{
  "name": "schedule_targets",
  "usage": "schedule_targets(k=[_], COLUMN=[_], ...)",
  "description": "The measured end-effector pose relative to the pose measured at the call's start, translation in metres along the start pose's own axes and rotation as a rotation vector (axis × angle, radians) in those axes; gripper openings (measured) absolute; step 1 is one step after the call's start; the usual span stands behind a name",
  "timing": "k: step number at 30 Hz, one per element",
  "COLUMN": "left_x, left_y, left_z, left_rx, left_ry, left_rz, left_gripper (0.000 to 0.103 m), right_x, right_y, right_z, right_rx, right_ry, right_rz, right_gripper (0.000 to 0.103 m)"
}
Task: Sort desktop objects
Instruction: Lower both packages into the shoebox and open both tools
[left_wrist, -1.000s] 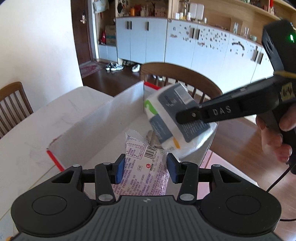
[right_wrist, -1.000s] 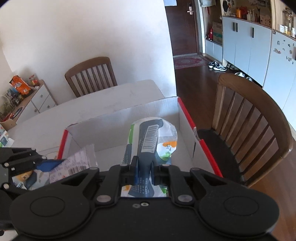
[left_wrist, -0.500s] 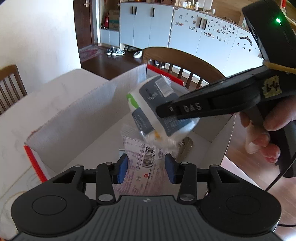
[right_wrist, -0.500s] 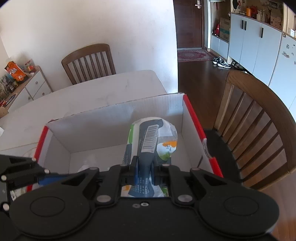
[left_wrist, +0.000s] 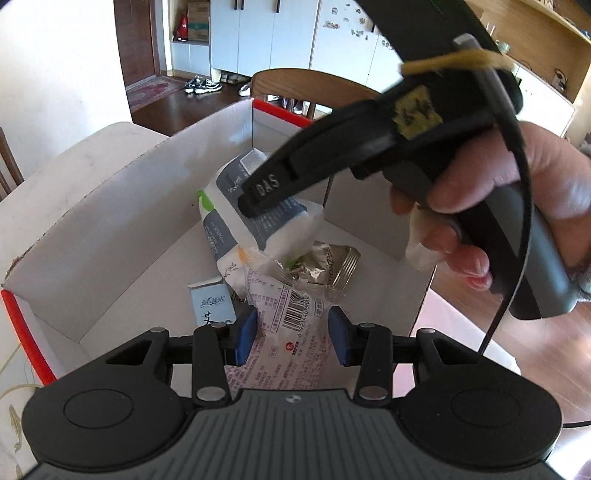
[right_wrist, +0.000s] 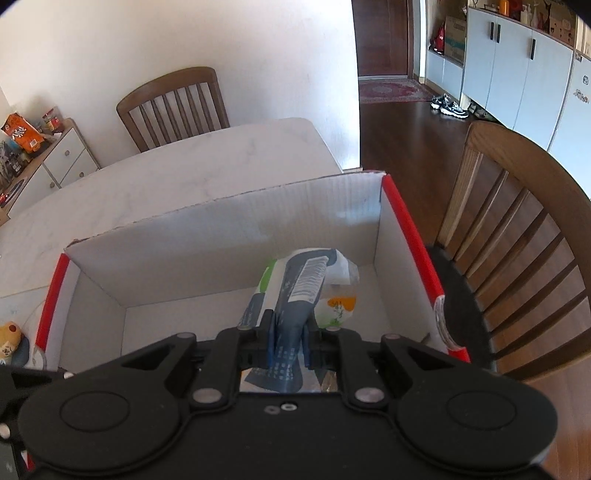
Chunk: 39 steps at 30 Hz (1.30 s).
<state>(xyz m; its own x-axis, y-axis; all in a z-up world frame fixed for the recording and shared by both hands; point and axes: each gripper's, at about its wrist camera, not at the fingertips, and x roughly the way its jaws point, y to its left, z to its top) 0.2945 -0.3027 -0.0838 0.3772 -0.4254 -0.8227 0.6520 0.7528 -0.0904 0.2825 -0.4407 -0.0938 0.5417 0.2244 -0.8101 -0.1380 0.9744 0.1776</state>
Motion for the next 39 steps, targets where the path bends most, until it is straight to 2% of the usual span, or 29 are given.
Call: schedule_targets(k=[6,8,9,11,13,19,39], left_x=[-0.001,0.0,-0.001,-0.003,-0.006,-0.016,-0.051], left_y=[0.007,0.009,0.01,0.011,0.012,0.012,0.012], left_z=[0.002,0.002,0.0,-0.002,-0.003,-0.006,-0.017], left_rx=[-0.034,-0.044,-0.054,-0.069,-0.07,-0.076,-0.081], left_ry=[0.002,0.003,0.004,-0.002,-0.012,-0.036,-0.155], left_rz=[-0.02,-0.034,-0.042,-0.045,-0.041,-0.049,-0.052], left_gripper=[0.042,0.045,0.047,0.059,0.063,0.063,0.063], right_x=[0.002,0.001,0.0,-0.003,-0.006,-0.015,-0.052], right_y=[-0.003,-0.005,-0.006,-0.008,-0.011,-0.012,0.013], right_z=[-0.002,-0.003,-0.004,-0.006,-0.007,-0.01,-0.019], right_rx=[0.008,0.011,0.016,0.025,0.03,0.034,-0.006], right_ry=[0.01,0.007,0.006,0.001,0.001,-0.006,-0.048], right_rz=[-0.005,-0.011,-0.012,-0.01,-0.012,-0.014,-0.005], right_gripper=[0.023,0.025,0.03,0.035,0.037,0.047,0.048])
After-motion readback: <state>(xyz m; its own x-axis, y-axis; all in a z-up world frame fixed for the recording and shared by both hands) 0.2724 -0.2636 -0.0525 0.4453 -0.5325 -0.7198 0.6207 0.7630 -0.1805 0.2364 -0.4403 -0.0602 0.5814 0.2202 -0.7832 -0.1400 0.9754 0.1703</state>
